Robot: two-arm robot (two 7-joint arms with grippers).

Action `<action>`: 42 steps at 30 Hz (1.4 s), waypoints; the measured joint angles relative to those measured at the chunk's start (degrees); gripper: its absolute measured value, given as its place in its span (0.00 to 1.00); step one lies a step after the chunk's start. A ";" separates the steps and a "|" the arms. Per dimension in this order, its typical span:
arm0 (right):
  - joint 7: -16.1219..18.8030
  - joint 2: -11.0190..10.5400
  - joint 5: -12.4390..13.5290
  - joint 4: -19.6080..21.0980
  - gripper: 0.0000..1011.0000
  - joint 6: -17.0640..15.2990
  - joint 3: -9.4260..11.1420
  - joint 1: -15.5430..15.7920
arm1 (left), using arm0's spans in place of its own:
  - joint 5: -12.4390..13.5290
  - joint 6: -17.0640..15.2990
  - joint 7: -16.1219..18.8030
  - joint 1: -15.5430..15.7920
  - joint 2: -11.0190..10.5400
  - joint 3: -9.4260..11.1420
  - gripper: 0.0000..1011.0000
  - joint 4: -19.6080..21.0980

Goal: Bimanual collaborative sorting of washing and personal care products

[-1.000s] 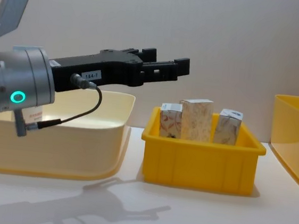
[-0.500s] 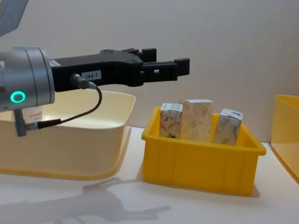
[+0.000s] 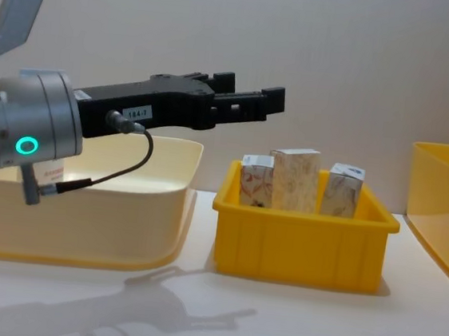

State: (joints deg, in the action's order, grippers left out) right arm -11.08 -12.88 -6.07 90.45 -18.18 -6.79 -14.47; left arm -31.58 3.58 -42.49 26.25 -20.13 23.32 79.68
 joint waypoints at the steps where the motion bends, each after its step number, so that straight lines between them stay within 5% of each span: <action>1: 0.02 0.03 -0.01 -0.04 0.64 -0.05 -0.01 0.00 | 0.00 0.00 0.00 0.00 0.00 0.00 0.99 0.00; 14: 0.22 0.36 -0.14 -0.42 0.99 -0.59 -0.06 -0.20 | 0.00 0.00 0.00 0.00 0.00 0.00 0.99 0.00; 33: 0.33 0.50 -0.26 -0.55 0.99 -0.43 -0.04 -0.24 | 0.00 0.00 0.00 0.00 0.00 0.00 0.99 0.00; 42: 0.27 0.54 -0.36 0.27 0.99 3.92 0.42 0.39 | 0.00 0.00 0.00 0.00 0.00 0.00 0.99 0.00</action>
State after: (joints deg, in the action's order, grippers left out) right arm -10.81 -12.34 -6.43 90.73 -14.26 -6.36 -14.08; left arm -31.58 3.58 -42.49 26.25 -20.13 23.33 79.68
